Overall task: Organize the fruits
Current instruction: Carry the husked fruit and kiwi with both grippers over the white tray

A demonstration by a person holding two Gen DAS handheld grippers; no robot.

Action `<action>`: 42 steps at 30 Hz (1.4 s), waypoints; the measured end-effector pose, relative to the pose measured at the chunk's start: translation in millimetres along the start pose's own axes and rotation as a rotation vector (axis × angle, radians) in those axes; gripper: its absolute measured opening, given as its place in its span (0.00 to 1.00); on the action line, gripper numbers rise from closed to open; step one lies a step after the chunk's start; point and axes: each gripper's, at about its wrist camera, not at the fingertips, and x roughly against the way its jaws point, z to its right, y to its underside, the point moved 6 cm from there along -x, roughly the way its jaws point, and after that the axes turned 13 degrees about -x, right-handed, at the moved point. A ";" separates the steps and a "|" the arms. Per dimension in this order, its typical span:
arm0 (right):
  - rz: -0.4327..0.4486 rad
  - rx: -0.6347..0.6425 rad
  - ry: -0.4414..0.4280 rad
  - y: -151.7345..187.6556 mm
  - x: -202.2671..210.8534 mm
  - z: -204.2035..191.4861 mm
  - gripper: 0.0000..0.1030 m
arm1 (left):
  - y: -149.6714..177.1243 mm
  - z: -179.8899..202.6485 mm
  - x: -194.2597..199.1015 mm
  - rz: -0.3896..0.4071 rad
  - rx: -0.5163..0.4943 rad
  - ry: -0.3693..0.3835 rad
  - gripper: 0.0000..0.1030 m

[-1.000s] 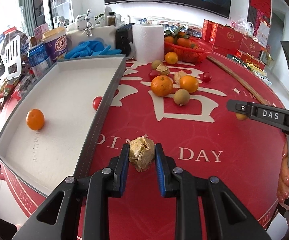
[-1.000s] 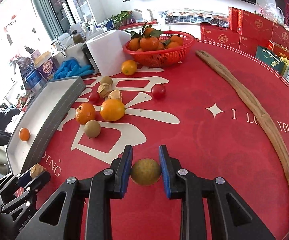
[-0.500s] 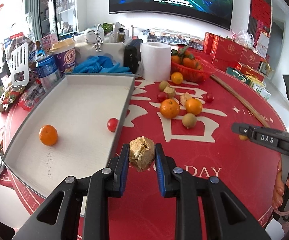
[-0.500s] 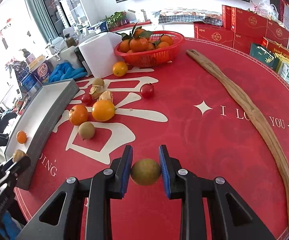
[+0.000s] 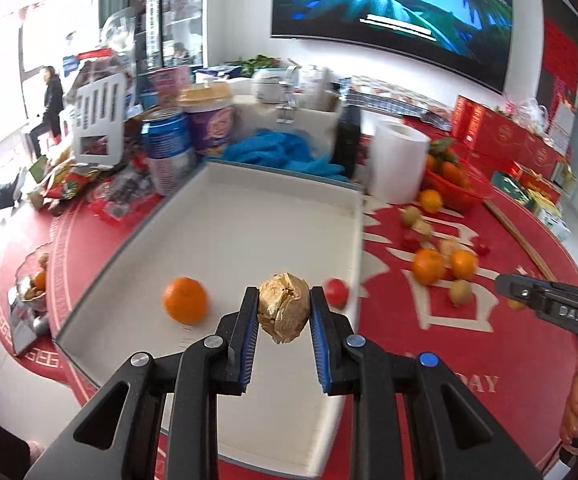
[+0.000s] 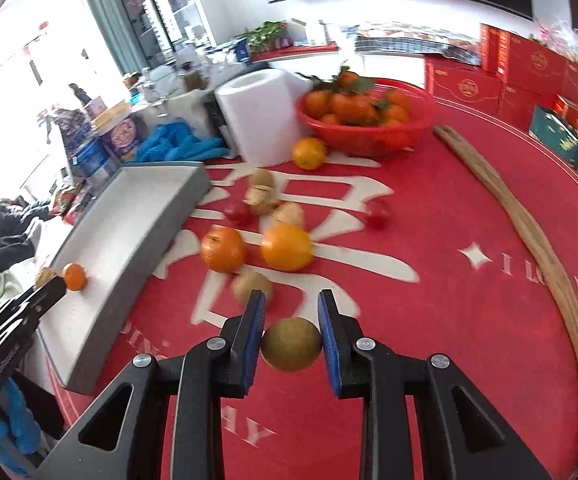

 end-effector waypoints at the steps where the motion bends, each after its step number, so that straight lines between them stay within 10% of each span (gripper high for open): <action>1: -0.002 0.013 -0.007 -1.0 -1.5 -7.6 0.28 | 0.2 -4.9 -1.9 -0.003 0.005 -0.006 0.26; 20: -0.109 0.196 -0.112 -6.3 -60.4 -141.3 0.28 | 6.8 -59.8 -39.5 -0.057 0.073 -0.051 0.26; 42: -0.164 0.224 -0.081 -4.6 -99.9 -166.6 0.28 | -1.4 -64.9 -56.1 -0.059 0.049 -0.065 0.27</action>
